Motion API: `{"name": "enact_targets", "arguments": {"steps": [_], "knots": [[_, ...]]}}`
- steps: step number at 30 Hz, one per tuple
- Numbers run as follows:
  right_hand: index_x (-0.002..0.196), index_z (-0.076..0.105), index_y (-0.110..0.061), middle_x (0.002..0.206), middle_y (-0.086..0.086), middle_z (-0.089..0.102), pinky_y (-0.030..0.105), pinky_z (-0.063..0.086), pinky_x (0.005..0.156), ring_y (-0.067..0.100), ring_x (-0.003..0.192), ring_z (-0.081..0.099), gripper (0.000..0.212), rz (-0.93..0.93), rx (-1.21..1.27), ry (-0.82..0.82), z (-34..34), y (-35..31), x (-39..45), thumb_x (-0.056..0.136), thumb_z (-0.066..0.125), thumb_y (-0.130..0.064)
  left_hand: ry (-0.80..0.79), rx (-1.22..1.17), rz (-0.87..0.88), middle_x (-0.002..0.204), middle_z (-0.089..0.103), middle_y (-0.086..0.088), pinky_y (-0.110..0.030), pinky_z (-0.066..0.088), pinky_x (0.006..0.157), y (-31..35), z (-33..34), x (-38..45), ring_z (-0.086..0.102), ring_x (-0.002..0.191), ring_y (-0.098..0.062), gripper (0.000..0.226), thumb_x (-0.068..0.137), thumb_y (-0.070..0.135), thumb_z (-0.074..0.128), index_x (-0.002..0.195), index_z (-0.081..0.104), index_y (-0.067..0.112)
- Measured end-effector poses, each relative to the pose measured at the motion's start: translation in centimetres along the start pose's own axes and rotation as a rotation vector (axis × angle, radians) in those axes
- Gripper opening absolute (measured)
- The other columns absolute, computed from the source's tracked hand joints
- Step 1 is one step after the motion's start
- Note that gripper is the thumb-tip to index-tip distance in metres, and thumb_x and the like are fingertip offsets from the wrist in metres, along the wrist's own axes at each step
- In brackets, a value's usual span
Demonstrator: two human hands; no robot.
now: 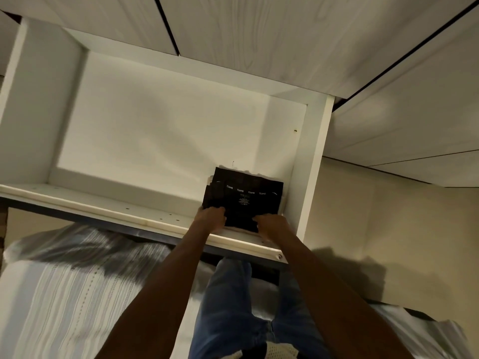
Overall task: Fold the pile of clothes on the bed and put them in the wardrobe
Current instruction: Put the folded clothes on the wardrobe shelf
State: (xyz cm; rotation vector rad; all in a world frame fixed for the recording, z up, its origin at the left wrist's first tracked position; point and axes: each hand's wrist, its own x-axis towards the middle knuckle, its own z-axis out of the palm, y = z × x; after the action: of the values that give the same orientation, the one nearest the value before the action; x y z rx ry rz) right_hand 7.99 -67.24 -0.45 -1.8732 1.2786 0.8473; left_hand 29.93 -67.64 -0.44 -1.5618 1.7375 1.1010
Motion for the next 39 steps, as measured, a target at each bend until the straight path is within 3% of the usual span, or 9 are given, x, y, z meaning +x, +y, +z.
{"name": "enact_targets", "arguments": {"steps": [3, 7, 10, 14, 21, 30, 34, 39], "knots": [[0.14, 0.051, -0.022, 0.125, 0.006, 0.063, 0.037, 0.052, 0.081, 0.026, 0.103, 0.065, 0.042, -0.047, -0.005, 0.14, -1.5, -0.1, -0.3, 0.099, 0.051, -0.025, 0.107, 0.016, -0.053, 0.125, 0.064, -0.009, -0.051, 0.019, 0.116, 0.3, -0.4, -1.0, 0.054, 0.125, -0.029, 0.033, 0.103, 0.032, 0.04, 0.128, 0.055, 0.017], [0.15, 0.039, -0.02, 0.146, 0.008, 0.049, 0.045, 0.046, 0.098, 0.032, 0.129, 0.049, 0.05, -0.141, -0.011, 0.281, -3.8, 0.3, -0.9, 0.101, 0.048, -0.029, 0.329, -0.136, -0.101, 0.145, 0.05, -0.007, -0.053, 0.016, 0.12, 1.2, -1.3, -2.6, 0.039, 0.14, -0.027, 0.043, 0.103, 0.035, 0.041, 0.142, 0.044, 0.016], [0.155, 0.029, -0.019, 0.157, 0.007, 0.036, 0.047, 0.035, 0.111, 0.033, 0.145, 0.03, 0.057, -0.201, -0.055, 0.31, -6.2, 0.9, -1.7, 0.102, 0.046, -0.031, 0.444, -0.223, -0.153, 0.158, 0.032, -0.01, -0.05, 0.015, 0.122, 2.4, -2.2, -4.0, 0.027, 0.147, -0.028, 0.055, 0.104, 0.038, 0.038, 0.152, 0.028, 0.014], [0.157, 0.023, -0.02, 0.161, 0.003, 0.027, 0.047, 0.033, 0.113, 0.03, 0.149, 0.023, 0.063, -0.298, -0.178, 0.375, -9.1, 1.8, -2.8, 0.101, 0.048, -0.034, 0.565, -0.327, -0.245, 0.164, 0.016, -0.01, -0.048, 0.011, 0.123, 4.3, -2.9, -5.9, 0.017, 0.151, -0.03, 0.063, 0.104, 0.04, 0.038, 0.157, 0.016, 0.015], [0.159, 0.014, -0.021, 0.166, 0.003, 0.014, 0.05, 0.022, 0.118, 0.032, 0.152, 0.011, 0.068, -0.518, -0.404, 0.373, -11.9, 3.2, -6.2, 0.102, 0.045, -0.039, 0.768, -0.565, -0.496, 0.163, 0.02, -0.01, -0.048, 0.01, 0.123, 10.7, -0.7, -10.9, 0.017, 0.151, -0.03, 0.064, 0.103, 0.042, 0.041, 0.157, 0.017, 0.016], [0.158, 0.021, -0.02, 0.163, 0.004, 0.025, 0.049, 0.024, 0.118, 0.032, 0.151, 0.018, 0.062, -0.912, -0.562, 0.252, -8.8, -1.9, -13.1, 0.104, 0.037, -0.047, 1.056, -0.896, -0.903, 0.162, 0.025, -0.011, -0.048, 0.015, 0.123, 18.6, 11.2, -19.7, 0.022, 0.149, -0.03, 0.063, 0.102, 0.044, 0.042, 0.156, 0.024, 0.017], [0.153, 0.032, -0.018, 0.154, 0.007, 0.04, 0.051, 0.039, 0.109, 0.033, 0.142, 0.035, 0.062, -1.109, -0.734, 0.157, -3.8, -6.6, -16.2, 0.1, 0.043, -0.048, 1.058, -1.009, -1.151, 0.159, 0.03, -0.014, -0.051, 0.02, 0.12, 21.6, 19.2, -23.4, 0.03, 0.145, -0.036, 0.063, 0.102, 0.047, 0.041, 0.154, 0.028, 0.013], [0.154, 0.033, -0.017, 0.157, 0.01, 0.037, 0.05, 0.033, 0.112, 0.036, 0.144, 0.033, 0.063, -1.294, -0.972, 0.033, 5.4, -11.1, -21.1, 0.1, 0.044, -0.047, 1.016, -1.202, -1.456, 0.157, 0.034, -0.017, -0.054, 0.024, 0.117, 26.7, 30.1, -27.6, 0.034, 0.142, -0.038, 0.066, 0.101, 0.049, 0.043, 0.153, 0.031, 0.01]]}}
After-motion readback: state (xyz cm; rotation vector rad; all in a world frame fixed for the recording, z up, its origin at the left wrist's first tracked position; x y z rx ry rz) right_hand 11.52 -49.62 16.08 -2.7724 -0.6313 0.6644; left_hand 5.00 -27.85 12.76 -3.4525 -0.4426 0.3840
